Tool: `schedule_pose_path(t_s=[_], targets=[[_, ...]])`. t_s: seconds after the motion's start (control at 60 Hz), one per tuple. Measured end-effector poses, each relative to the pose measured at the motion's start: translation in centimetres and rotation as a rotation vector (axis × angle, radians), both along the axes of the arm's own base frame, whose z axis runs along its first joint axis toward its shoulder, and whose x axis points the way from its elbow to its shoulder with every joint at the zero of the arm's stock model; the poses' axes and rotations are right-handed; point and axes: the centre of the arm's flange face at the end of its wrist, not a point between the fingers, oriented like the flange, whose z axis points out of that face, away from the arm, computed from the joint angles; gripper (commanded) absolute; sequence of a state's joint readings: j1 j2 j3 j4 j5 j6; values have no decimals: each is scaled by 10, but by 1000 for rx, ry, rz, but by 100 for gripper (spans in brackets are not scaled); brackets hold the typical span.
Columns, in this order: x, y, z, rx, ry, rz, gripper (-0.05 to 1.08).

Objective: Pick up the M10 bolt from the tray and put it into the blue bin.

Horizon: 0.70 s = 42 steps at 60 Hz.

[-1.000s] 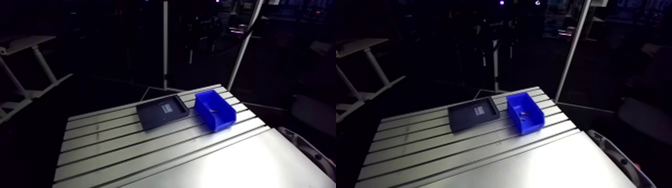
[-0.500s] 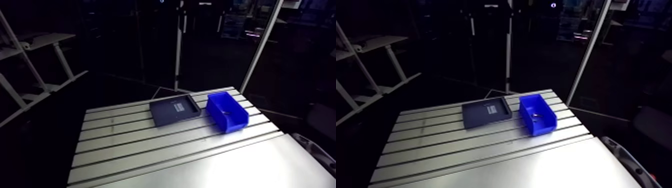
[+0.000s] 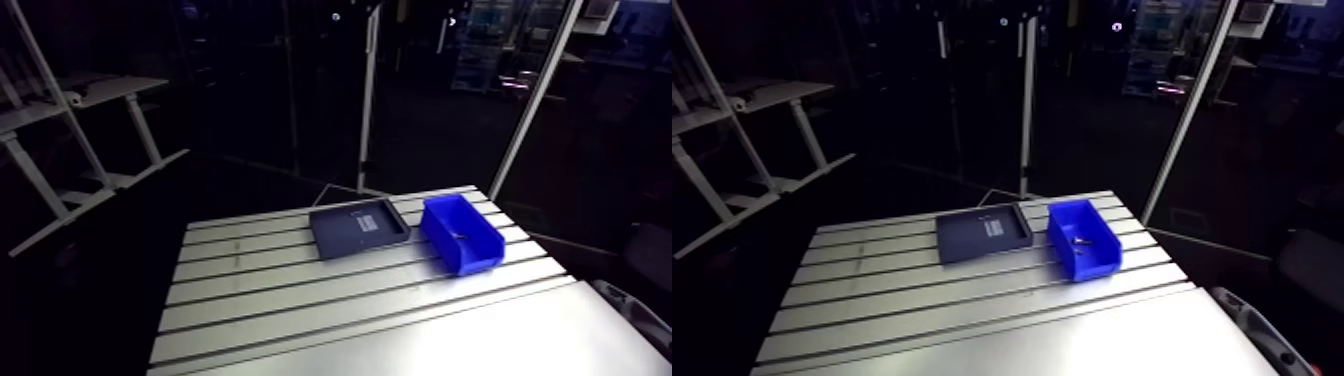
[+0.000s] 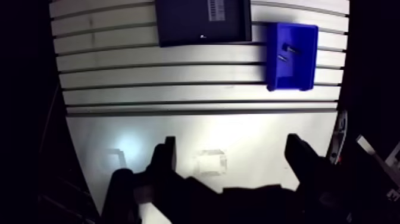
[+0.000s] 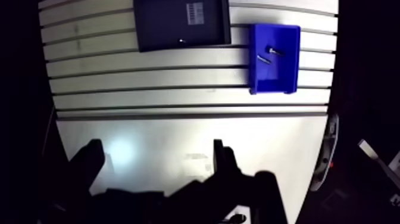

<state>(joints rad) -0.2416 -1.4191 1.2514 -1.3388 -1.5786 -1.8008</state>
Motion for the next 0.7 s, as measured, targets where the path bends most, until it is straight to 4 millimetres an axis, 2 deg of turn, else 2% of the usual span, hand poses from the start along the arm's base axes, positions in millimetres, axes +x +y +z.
schedule_pose_path(t_s=[0.25,0.7], targets=[[9,-12,-3,1,-4,23,1],[11,-23,-11,6,7,45,1]])
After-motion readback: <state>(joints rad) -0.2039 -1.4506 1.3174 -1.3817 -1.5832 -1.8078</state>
